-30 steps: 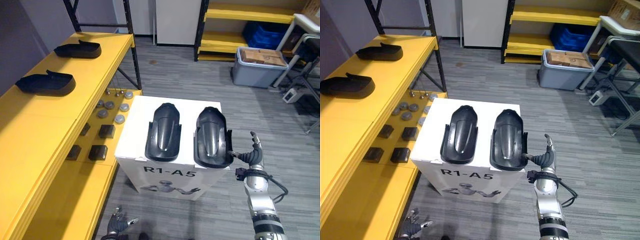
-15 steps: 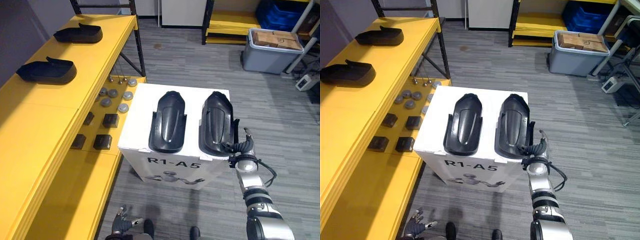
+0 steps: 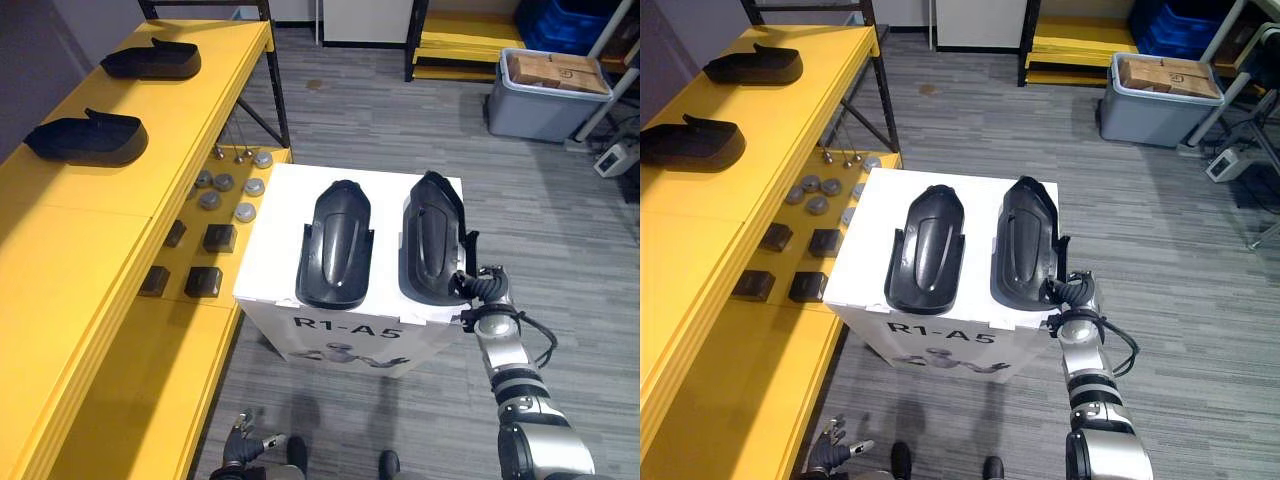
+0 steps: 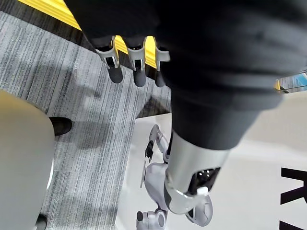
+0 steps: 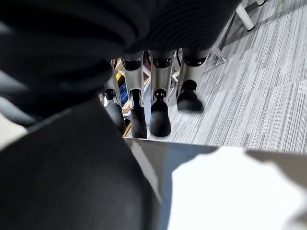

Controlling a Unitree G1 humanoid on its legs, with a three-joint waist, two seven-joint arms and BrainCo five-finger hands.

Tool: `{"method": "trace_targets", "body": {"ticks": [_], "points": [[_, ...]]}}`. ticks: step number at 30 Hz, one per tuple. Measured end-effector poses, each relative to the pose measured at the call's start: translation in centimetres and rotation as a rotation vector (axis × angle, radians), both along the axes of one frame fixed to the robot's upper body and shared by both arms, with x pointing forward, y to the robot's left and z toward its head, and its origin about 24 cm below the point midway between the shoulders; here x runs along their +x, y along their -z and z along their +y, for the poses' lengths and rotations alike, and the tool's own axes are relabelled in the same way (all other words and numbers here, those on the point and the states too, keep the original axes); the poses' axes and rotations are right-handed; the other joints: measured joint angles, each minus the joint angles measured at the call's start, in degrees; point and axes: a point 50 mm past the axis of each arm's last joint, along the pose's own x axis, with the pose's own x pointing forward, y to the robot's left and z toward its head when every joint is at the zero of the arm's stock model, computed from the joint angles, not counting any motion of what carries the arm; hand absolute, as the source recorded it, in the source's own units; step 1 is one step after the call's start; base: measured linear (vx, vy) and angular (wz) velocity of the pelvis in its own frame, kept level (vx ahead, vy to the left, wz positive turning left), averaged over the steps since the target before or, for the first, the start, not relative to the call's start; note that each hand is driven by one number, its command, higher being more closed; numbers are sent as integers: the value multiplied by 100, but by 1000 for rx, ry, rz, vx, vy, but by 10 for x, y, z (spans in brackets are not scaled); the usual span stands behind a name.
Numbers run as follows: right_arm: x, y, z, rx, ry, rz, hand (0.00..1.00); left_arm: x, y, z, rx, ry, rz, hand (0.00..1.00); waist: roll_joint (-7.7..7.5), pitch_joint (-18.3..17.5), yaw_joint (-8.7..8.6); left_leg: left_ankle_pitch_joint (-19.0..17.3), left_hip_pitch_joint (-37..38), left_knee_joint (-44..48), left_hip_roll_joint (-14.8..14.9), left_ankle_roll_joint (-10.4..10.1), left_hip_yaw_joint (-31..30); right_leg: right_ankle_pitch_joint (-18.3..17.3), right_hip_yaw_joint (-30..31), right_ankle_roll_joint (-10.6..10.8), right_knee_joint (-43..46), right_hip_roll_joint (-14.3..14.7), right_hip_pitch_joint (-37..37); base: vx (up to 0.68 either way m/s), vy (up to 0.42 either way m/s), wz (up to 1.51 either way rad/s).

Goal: Walk over and take plastic housings, then place them on the shelf

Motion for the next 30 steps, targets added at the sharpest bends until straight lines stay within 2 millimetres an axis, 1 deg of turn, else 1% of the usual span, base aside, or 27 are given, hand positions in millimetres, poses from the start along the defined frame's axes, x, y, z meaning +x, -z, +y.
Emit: {"method": "trace_targets", "body": {"ticks": [2,5,7,9,11,14,17,19,20,22,23,24,25,26,27,28,30], "points": [[-9,0,-3,-10,3,-15,100,1,-1,0,0,0,-6,0,0,0,-4,-4,10,0,0,-6,1,1,13,1,3,-1,3,-17,5,-1],[-23,-3,-1,-11,3,-62,100,3,-2,1,2,-2,-15,0,-2,-2,-17,-5,13,0,-1,-6,3,4,61,6,6,-2,-2,-36,9,-2],[-32,-5,0,-25,3,-87,100,6,-6,3,4,-16,-39,0,-4,-4,-21,-5,13,1,-5,-6,1,6,74,11,8,-5,-6,-43,10,-1],[-44,-6,-3,-72,20,-97,100,12,-12,7,14,-35,-75,0,-5,-12,-27,-4,12,1,-17,-5,-24,19,71,31,11,-17,-6,-52,16,2],[-51,-7,-6,-97,34,-103,100,14,-15,10,20,-41,-92,0,-3,-20,-40,-2,12,1,-33,-3,-40,28,67,48,11,-33,-5,-23,10,1],[-58,-17,-7,-121,69,-158,100,17,-20,13,26,-52,-121,0,-9,-35,-133,3,9,2,-46,4,-71,32,53,61,9,-54,1,-17,11,3],[-65,-33,-2,-140,84,-243,100,26,-35,16,36,-75,-203,0,-41,-75,-161,3,9,16,-42,4,-69,33,68,62,1,-52,1,-5,3,-1],[-68,-49,3,-162,87,-321,100,38,-56,16,42,-99,-313,0,-59,-105,-156,2,11,23,-41,5,-76,34,66,64,2,-52,9,0,0,0],[-68,-53,5,-162,89,-342,100,42,-63,16,43,-104,-347,0,-67,-116,-155,2,11,26,-41,5,-77,34,66,65,2,-52,12,0,0,0],[-70,-65,11,-155,89,-413,100,55,-90,16,36,-124,-487,0,-94,-136,-154,1,14,41,-40,5,-113,35,29,66,1,-55,40,-20,8,7],[-70,-68,14,-154,86,-428,100,57,-97,16,34,-128,-522,0,-97,-138,-156,1,18,43,-41,5,-123,35,15,66,-1,-56,50,-20,6,7],[-70,-73,19,-157,74,-456,100,62,-111,15,39,-122,-593,0,-101,-148,-155,1,22,51,-40,5,-129,35,6,66,-4,-57,61,-16,6,4],[-70,-75,22,-165,63,-469,100,64,-119,14,37,-115,-631,0,-100,-152,-155,0,23,55,-40,5,-131,35,2,66,-5,-58,65,0,0,0],[-70,-79,28,-177,39,-492,100,68,-133,12,33,-112,-698,0,-98,-165,-153,0,23,60,-41,5,-134,35,-3,66,-6,-59,69,0,0,0],[-69,-82,35,-190,11,-510,100,71,-143,6,13,-96,-750,0,-99,-195,-152,0,23,62,-40,5,-136,35,-5,66,-7,-59,71,0,0,0],[-69,-83,39,-189,-5,-518,100,72,-147,4,2,-90,-772,0,-98,-216,-151,0,23,62,-40,5,-137,35,-6,66,-7,-59,73,0,0,0],[-68,-90,54,-205,-66,-553,100,80,-164,-12,-52,-43,-851,0,-97,-260,-146,0,24,71,-41,5,-142,35,-10,66,-7,-60,80,0,0,0]]}}
